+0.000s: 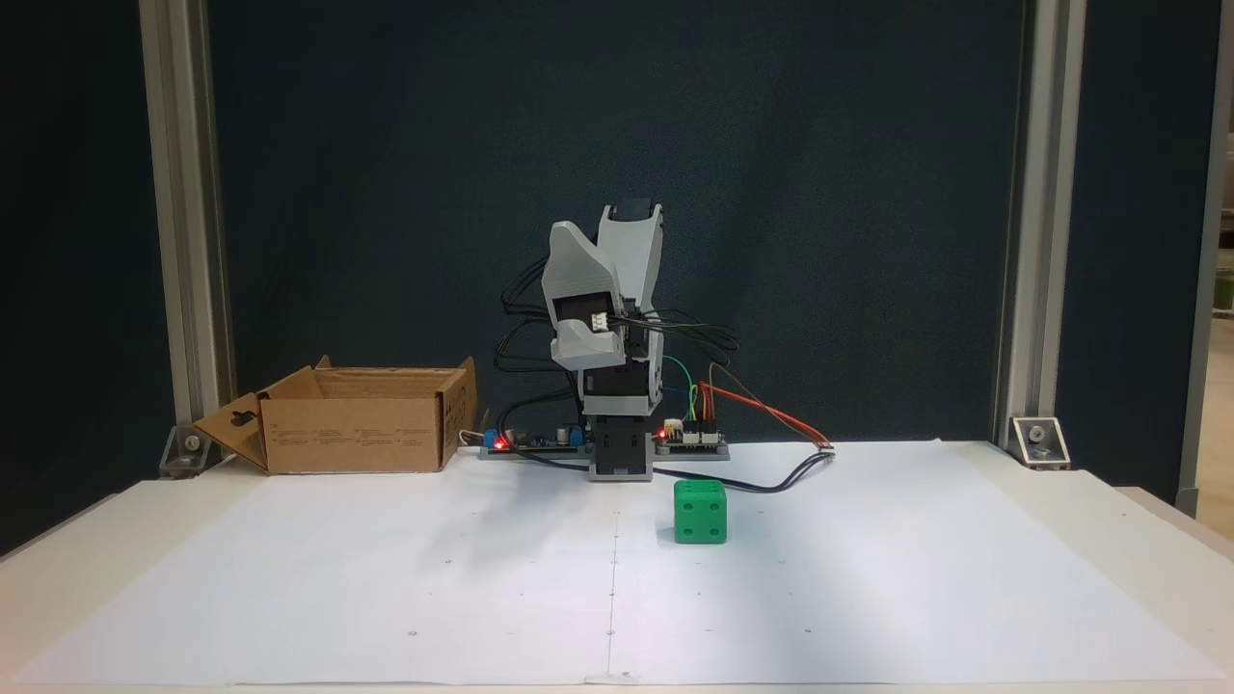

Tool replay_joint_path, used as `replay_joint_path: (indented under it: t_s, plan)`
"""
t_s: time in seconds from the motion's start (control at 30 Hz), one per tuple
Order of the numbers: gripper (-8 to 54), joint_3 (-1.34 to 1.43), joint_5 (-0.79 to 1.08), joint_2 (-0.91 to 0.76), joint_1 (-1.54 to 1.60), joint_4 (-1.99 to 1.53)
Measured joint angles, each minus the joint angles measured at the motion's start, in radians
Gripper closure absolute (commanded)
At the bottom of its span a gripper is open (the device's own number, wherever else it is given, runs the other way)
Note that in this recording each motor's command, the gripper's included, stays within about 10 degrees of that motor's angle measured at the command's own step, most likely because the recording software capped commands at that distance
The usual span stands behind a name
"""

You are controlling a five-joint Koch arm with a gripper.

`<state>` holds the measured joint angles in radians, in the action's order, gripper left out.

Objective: Grasp a green dice and put it in the bin.

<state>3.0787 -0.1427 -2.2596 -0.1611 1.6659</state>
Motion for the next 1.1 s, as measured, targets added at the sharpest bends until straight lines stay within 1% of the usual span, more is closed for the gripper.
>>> replay_joint_path:
  t_s: [0.17, 1.1]
  plan:
    - [0.8, 0.0, 0.0, 0.0, 0.052, -0.175]
    - [0.8, 0.0, 0.0, 0.0, 0.051, -0.175]
